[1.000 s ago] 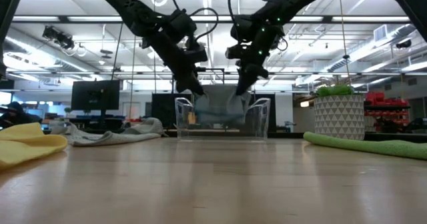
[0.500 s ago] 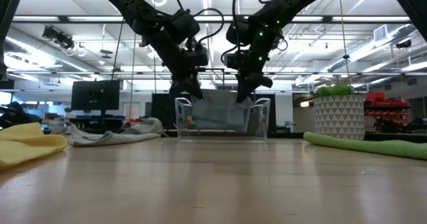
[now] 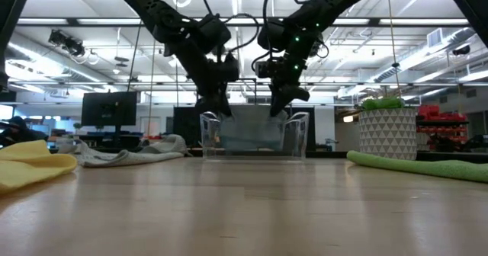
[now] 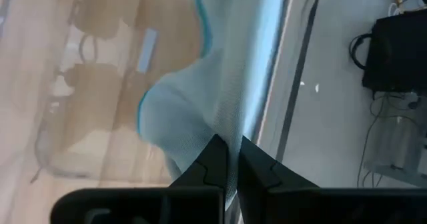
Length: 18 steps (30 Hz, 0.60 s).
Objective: Fold microfiber towels
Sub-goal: Put the folded blue microfiber towel into the transparent bin
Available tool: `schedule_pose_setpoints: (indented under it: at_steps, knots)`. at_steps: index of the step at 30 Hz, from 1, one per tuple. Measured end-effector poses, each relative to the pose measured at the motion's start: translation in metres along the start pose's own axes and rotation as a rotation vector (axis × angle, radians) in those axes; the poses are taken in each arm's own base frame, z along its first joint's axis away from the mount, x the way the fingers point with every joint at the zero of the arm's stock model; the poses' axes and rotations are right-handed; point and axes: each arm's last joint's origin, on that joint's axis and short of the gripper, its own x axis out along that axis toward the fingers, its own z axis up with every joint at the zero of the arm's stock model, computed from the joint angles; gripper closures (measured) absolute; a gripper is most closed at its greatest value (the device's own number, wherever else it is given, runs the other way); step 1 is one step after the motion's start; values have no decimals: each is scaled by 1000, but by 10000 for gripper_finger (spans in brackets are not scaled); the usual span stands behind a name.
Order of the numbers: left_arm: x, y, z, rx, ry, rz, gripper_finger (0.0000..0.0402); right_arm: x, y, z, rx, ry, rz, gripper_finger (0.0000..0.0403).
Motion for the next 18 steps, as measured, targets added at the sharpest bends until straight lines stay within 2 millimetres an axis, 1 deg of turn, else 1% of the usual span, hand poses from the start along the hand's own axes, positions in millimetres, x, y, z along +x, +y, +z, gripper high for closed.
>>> schedule_pose_setpoints:
  at_steps: [3,5,9,12,15,18]
  knots:
    - [5,-10,3,29,18,-16,392,0,1,1,-4,-2,3,382]
    - [8,-13,4,56,34,-2,392,0,2,1,-2,-1,6,382]
    - [11,-4,1,81,41,60,392,0,-1,-1,-5,-4,-1,382]
    - [10,2,-2,86,42,72,392,1,-3,-2,-14,-7,-12,382]
    - [10,1,-3,90,49,63,392,1,-4,-2,-40,-1,-19,382]
    - [11,-4,0,102,48,53,392,1,-3,-2,-58,6,-15,382]
